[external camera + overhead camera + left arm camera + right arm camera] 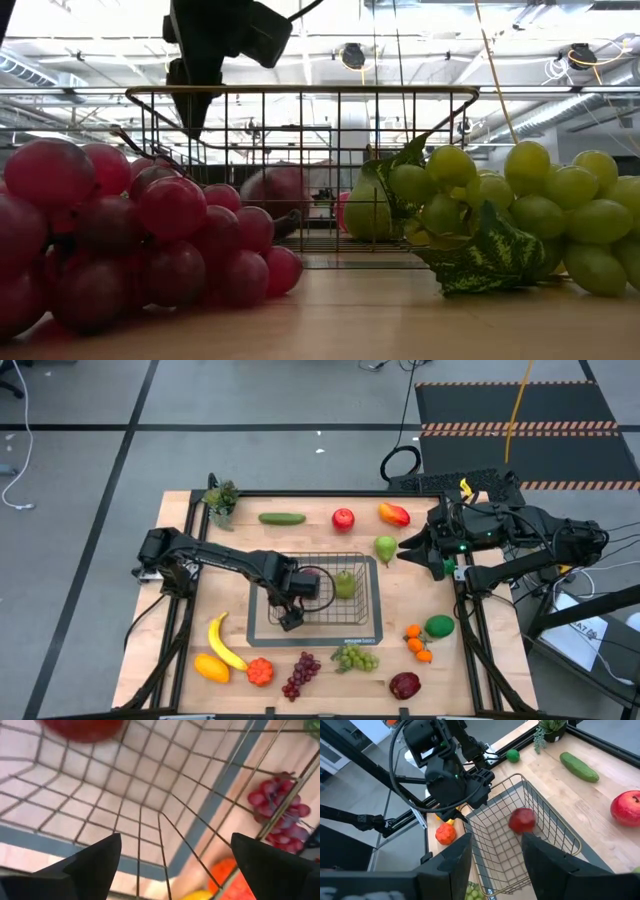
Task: Build produce basket
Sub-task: Put the green pear into the gold wire basket
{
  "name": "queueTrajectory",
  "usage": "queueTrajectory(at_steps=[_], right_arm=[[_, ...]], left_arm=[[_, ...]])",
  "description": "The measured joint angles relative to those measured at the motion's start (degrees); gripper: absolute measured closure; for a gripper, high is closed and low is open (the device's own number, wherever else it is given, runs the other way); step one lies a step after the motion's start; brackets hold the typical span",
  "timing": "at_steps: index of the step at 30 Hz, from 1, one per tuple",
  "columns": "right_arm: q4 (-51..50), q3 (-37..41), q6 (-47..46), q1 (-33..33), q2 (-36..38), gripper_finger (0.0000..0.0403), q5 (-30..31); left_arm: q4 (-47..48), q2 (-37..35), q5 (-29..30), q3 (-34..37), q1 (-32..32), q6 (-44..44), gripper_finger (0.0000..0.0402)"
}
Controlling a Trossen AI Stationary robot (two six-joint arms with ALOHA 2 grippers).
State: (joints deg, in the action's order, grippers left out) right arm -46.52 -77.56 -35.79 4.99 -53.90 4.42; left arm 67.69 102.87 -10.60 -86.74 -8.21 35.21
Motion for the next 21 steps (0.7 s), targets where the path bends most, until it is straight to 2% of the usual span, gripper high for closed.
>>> queueTrajectory(at_steps=[5,13,17,21], right_arm=[[0.0,0.0,0.0,0.0,-0.1,0.0238,0.6],[1.5,0.0,-2.9,-1.0,-0.8,0.0238,9.2],[7.5,0.0,-6.8,-3.4,-1.8,0.0238,9.4],[14.9,0.0,-8.4,-6.0,-4.0,0.0238,9.5]], left_arm=[[0.1,-2.2,-3.3,0.0,2.0,1.6,0.0048],[-1.6,-10.4,-4.4,0.0,5.6,2.7,0.009],[-1.8,-16.1,-1.5,0.0,7.1,3.3,0.0119],[-1.9,-21.3,4.1,0.0,8.7,2.2,0.0148]])
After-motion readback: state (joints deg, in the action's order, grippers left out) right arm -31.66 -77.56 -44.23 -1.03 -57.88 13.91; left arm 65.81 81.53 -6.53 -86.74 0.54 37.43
